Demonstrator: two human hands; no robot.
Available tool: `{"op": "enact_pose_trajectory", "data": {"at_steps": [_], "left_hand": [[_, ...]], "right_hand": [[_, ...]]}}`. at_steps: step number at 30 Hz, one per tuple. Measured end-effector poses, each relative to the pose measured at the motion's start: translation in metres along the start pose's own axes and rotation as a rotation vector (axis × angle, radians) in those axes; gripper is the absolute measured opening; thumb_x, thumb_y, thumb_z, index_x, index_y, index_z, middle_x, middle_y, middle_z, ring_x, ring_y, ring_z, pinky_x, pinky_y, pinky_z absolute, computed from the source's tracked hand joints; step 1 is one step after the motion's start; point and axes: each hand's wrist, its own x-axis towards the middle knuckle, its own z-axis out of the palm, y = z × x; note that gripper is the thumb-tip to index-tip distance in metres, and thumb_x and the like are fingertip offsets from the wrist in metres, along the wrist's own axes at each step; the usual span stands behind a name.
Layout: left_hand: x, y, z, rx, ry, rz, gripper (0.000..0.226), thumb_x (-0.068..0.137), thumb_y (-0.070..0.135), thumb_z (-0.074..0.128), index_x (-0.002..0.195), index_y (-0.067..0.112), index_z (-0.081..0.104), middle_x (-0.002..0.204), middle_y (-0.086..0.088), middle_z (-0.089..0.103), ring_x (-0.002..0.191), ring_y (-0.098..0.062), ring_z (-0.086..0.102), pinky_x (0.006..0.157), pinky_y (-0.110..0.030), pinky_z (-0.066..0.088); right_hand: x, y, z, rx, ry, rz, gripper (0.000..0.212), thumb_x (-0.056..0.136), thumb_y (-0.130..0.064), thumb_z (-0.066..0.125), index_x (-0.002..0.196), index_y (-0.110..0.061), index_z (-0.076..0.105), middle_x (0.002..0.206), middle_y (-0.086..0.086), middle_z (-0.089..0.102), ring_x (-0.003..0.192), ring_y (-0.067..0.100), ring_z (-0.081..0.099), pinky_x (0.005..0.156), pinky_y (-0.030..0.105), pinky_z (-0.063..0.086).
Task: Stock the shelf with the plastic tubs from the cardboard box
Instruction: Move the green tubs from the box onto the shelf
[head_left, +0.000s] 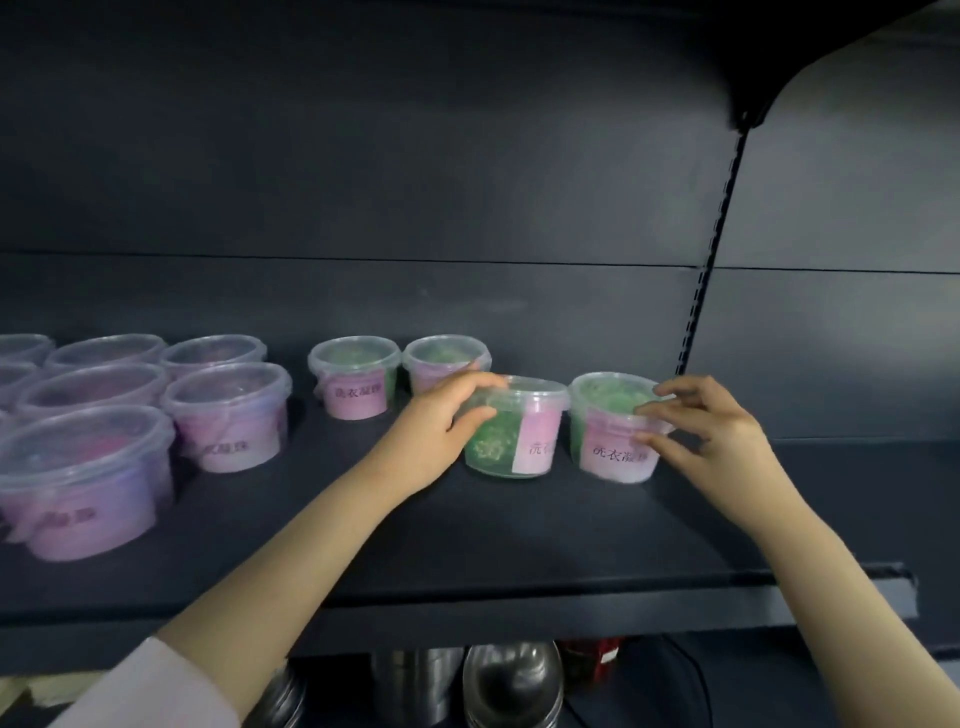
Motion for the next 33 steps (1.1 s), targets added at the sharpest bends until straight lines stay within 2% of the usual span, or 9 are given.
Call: {"op": "enact_pose_trajectory", "data": {"at_steps": [2,4,7,13,17,20,22,27,33], "left_hand": [[0.016,-0.005,0.013,0.075,-0.039,0.010,0.028,0.094,0.021,0.057,0.119,0.031,0.055,0.130,0.022,0.047,0.125,0.009,0.035,0.098,-0.007,0.027],[0.033,-0.008,0.026,0.217,-0.005,0.023,0.028,0.092,0.013,0.058,0.118,0.022,0.057,0.124,0.009,0.053,0.122,-0.004,0.039,0.096,-0.015,0.026],[0.064,0.000,0.046,0.519,0.070,-0.040,0.030,0.085,0.013,0.055,0.112,0.024,0.053,0.108,0.009,0.053,0.111,-0.015,0.034,0.079,-0.024,0.014],[0.096,-0.003,0.072,0.734,0.147,0.028,0.028,0.086,0.045,0.053,0.100,0.020,0.053,0.100,-0.001,0.063,0.095,-0.027,0.054,0.079,-0.037,0.038],[0.103,-0.027,0.061,0.475,0.146,0.121,0.020,0.087,0.034,0.063,0.088,0.016,0.053,0.087,0.003,0.061,0.082,-0.018,0.054,0.070,-0.034,0.041],[0.105,-0.043,0.053,0.304,0.063,0.073,0.014,0.087,0.032,0.063,0.093,0.024,0.053,0.103,0.007,0.060,0.096,-0.008,0.051,0.083,-0.030,0.044],[0.109,-0.048,0.053,0.396,0.102,0.056,0.014,0.087,0.033,0.062,0.098,0.027,0.057,0.113,0.005,0.059,0.110,-0.015,0.049,0.093,-0.031,0.035],[0.109,-0.048,0.058,0.565,0.189,0.158,0.011,0.086,0.015,0.064,0.097,0.015,0.063,0.093,0.003,0.069,0.089,-0.023,0.061,0.082,-0.031,0.035],[0.104,-0.044,0.062,0.547,0.198,0.101,0.010,0.087,0.012,0.060,0.097,0.011,0.059,0.087,-0.003,0.066,0.080,-0.028,0.053,0.070,-0.034,0.040]], "right_hand": [[0.012,0.014,-0.001,-0.009,-0.058,0.063,0.026,0.076,-0.012,0.079,0.102,-0.014,0.074,0.108,-0.003,0.065,0.102,0.020,0.061,0.091,0.032,0.047],[0.030,0.024,-0.003,0.001,-0.119,0.154,0.023,0.076,-0.019,0.080,0.098,-0.023,0.074,0.101,-0.009,0.069,0.097,0.018,0.062,0.085,0.027,0.043],[0.068,0.040,-0.005,0.011,-0.299,0.310,0.010,0.078,-0.032,0.077,0.088,-0.032,0.073,0.095,-0.012,0.070,0.090,0.012,0.061,0.080,0.023,0.039],[0.114,0.072,0.006,0.144,-0.421,0.435,0.005,0.077,-0.026,0.078,0.077,-0.022,0.075,0.089,-0.005,0.073,0.096,0.013,0.065,0.092,0.031,0.046],[0.121,0.095,0.014,0.260,-0.364,0.447,0.005,0.076,-0.026,0.079,0.076,-0.023,0.075,0.087,-0.012,0.074,0.089,0.003,0.067,0.089,0.023,0.046],[0.116,0.105,0.019,0.279,-0.323,0.417,0.004,0.077,-0.025,0.078,0.075,-0.024,0.075,0.089,-0.014,0.073,0.085,-0.004,0.064,0.079,0.014,0.042],[0.115,0.108,0.019,0.283,-0.310,0.405,0.004,0.078,-0.025,0.077,0.076,-0.024,0.075,0.090,-0.014,0.073,0.086,-0.004,0.064,0.080,0.015,0.042],[0.114,0.110,0.024,0.262,-0.311,0.399,0.002,0.077,-0.028,0.076,0.076,-0.027,0.075,0.089,-0.017,0.073,0.090,0.001,0.065,0.090,0.026,0.046],[0.109,0.105,0.042,0.380,-0.197,0.446,0.003,0.077,-0.021,0.078,0.078,-0.019,0.075,0.091,-0.008,0.074,0.096,0.016,0.067,0.097,0.037,0.049]]}}
